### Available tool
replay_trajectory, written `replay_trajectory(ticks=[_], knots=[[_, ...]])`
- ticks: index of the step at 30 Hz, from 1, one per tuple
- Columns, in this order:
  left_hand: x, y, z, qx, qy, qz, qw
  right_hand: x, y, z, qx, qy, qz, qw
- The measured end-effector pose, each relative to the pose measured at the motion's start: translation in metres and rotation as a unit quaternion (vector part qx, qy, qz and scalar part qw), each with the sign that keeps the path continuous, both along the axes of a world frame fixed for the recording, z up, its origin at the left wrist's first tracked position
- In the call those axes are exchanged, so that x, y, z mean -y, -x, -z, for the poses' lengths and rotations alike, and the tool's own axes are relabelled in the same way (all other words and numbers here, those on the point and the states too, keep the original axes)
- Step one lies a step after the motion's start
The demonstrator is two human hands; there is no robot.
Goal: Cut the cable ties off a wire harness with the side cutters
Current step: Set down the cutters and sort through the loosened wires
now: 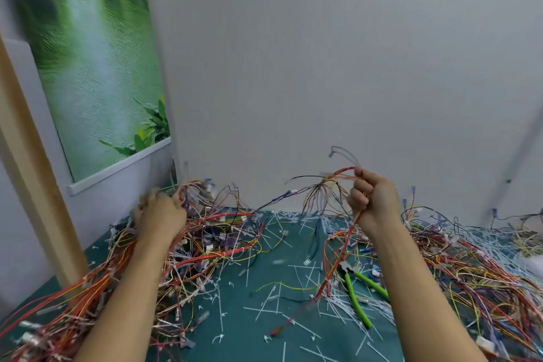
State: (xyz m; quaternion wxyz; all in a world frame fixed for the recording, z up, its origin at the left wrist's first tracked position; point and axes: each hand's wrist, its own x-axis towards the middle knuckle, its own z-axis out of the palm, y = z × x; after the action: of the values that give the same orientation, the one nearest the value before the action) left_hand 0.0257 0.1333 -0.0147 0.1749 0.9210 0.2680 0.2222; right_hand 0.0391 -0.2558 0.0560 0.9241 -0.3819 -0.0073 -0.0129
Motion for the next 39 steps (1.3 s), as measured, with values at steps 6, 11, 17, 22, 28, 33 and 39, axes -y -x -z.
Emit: replay_trajectory(ticks=[6,11,17,22,28,33,39], knots=[[0.002,0.014,-0.014,0.011,0.037,-0.029,0.999,-0.007,0.004,-0.007,0.014,0.170,-0.077,0.982],[0.069,0.032,-0.031,0.163,-0.079,0.062,0.981,-0.031,0.013,-0.003,0.052,0.349,-0.099,0.930],[0.127,0.011,-0.017,0.065,0.057,0.304,0.949,-0.024,0.019,-0.001,0.110,0.294,-0.128,0.941],[0.137,-0.017,0.020,0.000,0.171,0.251,0.953,0.003,0.028,0.009,0.192,0.168,-0.292,0.922],[0.134,-0.029,0.037,0.051,0.263,0.305,0.914,0.012,0.027,0.029,0.156,0.086,-0.207,0.962],[0.141,-0.023,0.016,0.008,0.381,0.382,0.842,0.002,0.028,0.042,0.111,-0.005,-0.180,0.977],[0.146,-0.030,0.032,-0.075,0.358,0.314,0.876,0.002,0.020,0.042,0.081,-0.024,-0.174,0.981]])
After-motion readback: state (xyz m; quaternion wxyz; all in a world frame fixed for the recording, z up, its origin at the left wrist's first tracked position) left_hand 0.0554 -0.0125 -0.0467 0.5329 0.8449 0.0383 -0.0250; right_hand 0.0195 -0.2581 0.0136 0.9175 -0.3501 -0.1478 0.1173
